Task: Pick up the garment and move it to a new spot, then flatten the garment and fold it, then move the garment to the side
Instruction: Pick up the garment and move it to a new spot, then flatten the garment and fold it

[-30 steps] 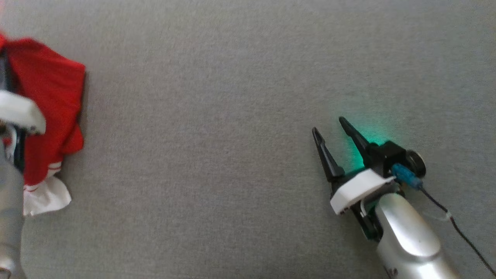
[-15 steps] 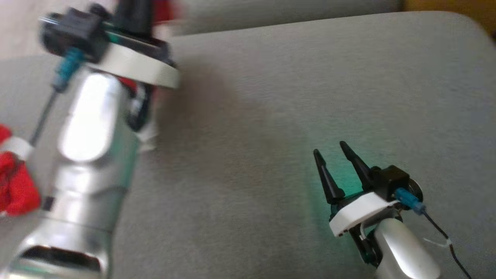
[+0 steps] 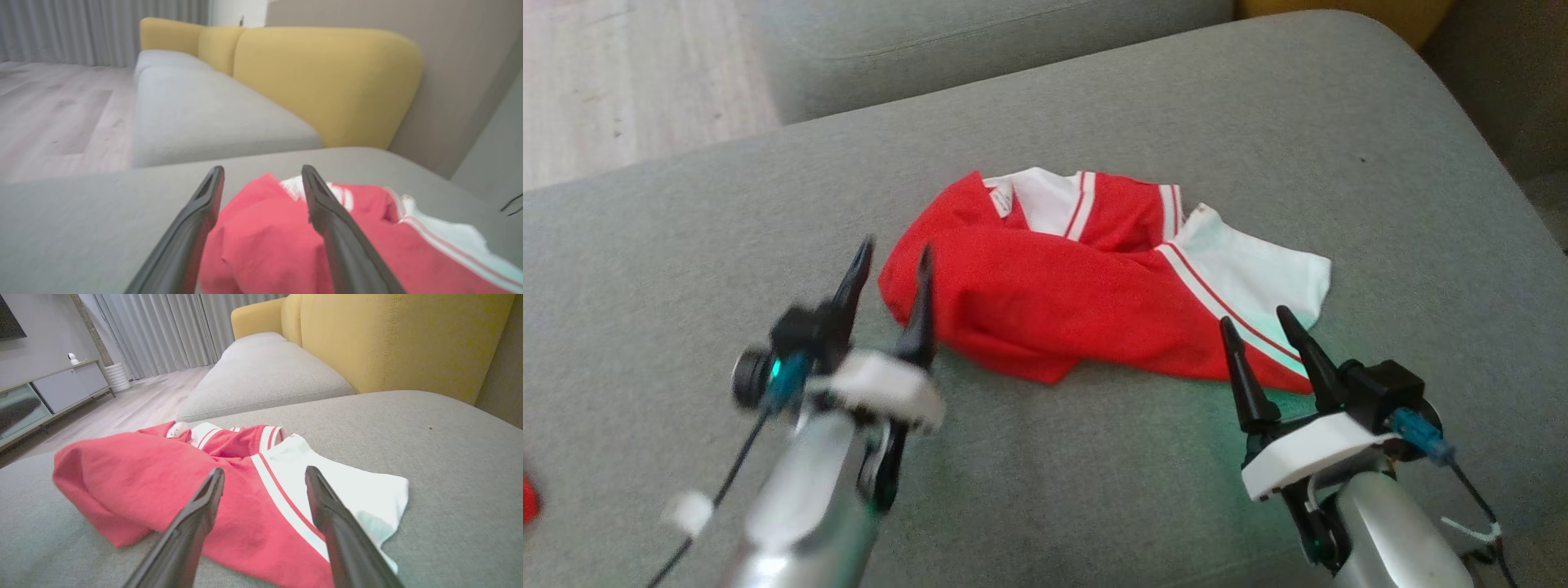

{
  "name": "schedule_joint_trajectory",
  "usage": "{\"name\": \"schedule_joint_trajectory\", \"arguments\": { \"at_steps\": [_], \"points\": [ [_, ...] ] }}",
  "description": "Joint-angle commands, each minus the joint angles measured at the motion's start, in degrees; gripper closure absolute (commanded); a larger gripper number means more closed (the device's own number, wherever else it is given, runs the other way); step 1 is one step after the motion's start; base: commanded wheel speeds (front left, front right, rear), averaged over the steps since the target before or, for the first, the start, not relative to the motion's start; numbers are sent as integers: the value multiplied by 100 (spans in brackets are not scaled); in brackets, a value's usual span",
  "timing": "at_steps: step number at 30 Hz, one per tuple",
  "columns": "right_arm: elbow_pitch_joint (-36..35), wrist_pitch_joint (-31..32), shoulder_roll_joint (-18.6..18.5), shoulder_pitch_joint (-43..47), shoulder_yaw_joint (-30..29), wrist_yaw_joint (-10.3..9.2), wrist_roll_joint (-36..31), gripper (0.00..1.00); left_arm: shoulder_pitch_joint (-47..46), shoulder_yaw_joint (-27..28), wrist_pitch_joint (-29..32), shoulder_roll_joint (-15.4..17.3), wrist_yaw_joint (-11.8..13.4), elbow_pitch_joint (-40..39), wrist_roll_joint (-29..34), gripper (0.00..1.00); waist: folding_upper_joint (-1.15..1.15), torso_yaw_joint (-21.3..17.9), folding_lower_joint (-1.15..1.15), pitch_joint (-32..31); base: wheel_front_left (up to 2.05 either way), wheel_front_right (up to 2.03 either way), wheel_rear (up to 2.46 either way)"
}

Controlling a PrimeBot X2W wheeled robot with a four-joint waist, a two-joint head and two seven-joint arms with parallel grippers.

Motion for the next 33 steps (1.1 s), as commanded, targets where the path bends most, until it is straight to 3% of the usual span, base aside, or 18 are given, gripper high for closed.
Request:
{"name": "schedule_joint_trajectory", "arguments": {
  "at_steps": [1,9,17,26,33],
  "points": [
    [-203,-36,65,-97,82,-4,15,0,-67,257,-53,164,40,-184,71,0,0,81,0,-6,0,0,0],
    [-283,-36,65,120,-323,-4,-62,0,1461,1107,-54,442,271,-966,508,0,0,605,0,-250,0,0,0],
    [-191,-36,65,399,-520,-4,-43,0,2806,1722,-54,302,196,-1689,924,0,0,967,0,-457,0,0,0],
    [145,-36,65,439,-748,-4,-171,0,3255,1720,-54,73,-31,-1759,1215,0,0,1172,0,-395,0,0,0],
    [882,80,-217,-578,-1344,-4,-620,0,3065,1503,-54,41,-115,-1723,1301,0,0,1175,0,-40,0,0,0]
  ]
}}
